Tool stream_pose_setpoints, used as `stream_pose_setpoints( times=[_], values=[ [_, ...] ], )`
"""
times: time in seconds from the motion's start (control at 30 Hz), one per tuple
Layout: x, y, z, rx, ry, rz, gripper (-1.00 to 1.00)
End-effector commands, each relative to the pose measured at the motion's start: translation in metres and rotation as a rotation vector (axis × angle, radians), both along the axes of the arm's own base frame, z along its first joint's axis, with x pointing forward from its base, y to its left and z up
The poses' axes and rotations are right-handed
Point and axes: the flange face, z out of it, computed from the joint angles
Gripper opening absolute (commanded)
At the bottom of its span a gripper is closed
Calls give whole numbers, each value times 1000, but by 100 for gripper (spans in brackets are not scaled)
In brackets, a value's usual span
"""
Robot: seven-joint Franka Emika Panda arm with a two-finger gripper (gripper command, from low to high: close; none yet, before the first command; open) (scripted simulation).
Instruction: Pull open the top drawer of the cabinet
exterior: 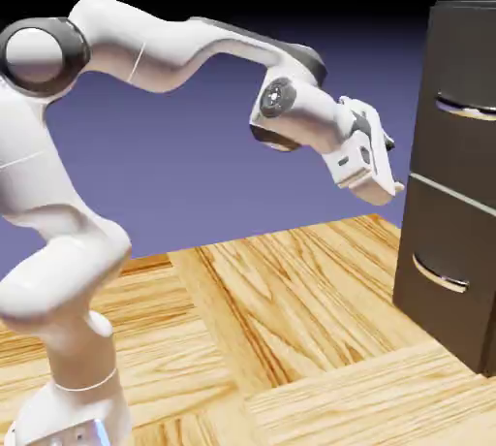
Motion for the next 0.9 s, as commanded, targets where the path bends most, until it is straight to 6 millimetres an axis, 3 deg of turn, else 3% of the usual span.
stream_pose_setpoints(
  times=[0.0,0.5,0.87],
  values=[
    [3,0,0,24,-12,-8,0],
    [47,10,3,418,-226,-129,0],
    [78,21,32,735,-418,-228,0]
  ],
)
